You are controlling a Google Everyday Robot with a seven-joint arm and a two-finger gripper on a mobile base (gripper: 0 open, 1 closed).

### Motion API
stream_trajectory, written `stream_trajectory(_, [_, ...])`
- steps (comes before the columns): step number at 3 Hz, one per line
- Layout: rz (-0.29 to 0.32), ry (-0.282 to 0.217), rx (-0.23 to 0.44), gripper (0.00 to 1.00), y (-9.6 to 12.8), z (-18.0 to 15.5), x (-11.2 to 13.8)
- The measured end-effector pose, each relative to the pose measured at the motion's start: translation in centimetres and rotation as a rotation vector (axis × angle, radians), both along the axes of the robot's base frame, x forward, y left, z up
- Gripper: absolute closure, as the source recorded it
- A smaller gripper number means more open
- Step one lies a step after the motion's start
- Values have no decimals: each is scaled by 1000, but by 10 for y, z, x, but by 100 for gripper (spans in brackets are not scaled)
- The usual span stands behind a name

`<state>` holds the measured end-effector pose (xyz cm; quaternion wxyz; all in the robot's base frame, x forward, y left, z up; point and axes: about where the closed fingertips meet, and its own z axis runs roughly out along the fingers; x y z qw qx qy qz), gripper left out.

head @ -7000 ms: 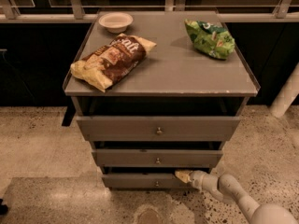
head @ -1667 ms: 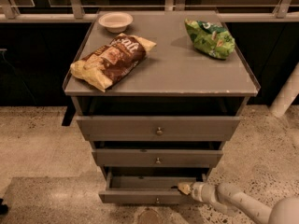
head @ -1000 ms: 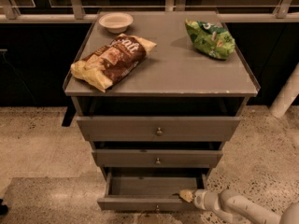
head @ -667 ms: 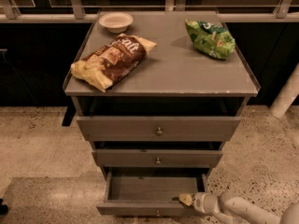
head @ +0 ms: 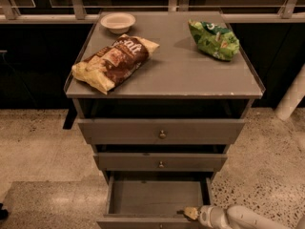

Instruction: Open bottom drawer

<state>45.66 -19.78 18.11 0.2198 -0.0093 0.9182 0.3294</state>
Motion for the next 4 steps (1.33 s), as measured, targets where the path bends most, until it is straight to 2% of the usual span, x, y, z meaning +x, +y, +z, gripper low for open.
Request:
stream_trajectory(1, [-7,-43,26,100,-2,7,-4])
stream_trajectory(2, [4,-240,87,100,-14,45,24])
stream_trajectory(3, [42,-343,113,81,-9,75,46])
stream_trajectory(4, [44,-340,114,58,-7,74,45])
